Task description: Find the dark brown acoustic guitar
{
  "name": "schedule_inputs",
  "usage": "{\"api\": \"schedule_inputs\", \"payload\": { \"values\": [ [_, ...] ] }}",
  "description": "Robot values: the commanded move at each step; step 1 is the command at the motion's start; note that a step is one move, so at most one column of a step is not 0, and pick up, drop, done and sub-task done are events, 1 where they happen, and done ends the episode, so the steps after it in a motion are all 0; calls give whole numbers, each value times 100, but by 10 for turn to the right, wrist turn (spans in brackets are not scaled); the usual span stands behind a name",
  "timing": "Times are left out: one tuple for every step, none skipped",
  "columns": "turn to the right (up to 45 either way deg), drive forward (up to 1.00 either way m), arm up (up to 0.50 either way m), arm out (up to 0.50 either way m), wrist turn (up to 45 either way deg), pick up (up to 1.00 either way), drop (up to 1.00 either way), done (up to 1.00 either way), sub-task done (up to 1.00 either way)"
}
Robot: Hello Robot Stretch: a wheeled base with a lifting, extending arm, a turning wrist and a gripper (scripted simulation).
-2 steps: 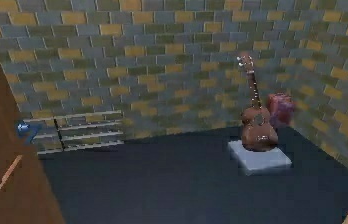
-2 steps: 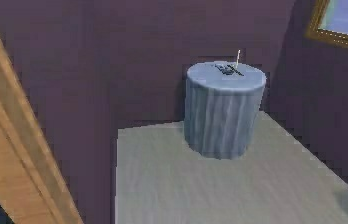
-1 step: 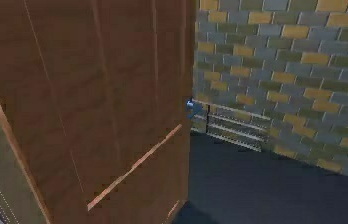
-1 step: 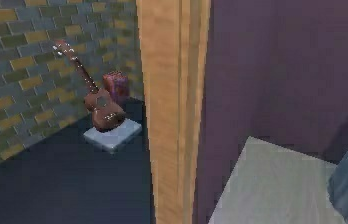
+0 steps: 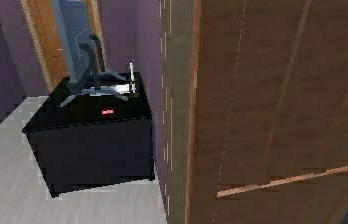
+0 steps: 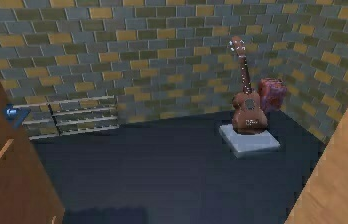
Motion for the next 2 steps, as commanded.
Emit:
{"api": "schedule_inputs", "payload": {
  "values": [
    [-120,0,0,0,0,0,0,0,0],
    [0,15,0,0,0,0,0,0,0]
  ]
}}
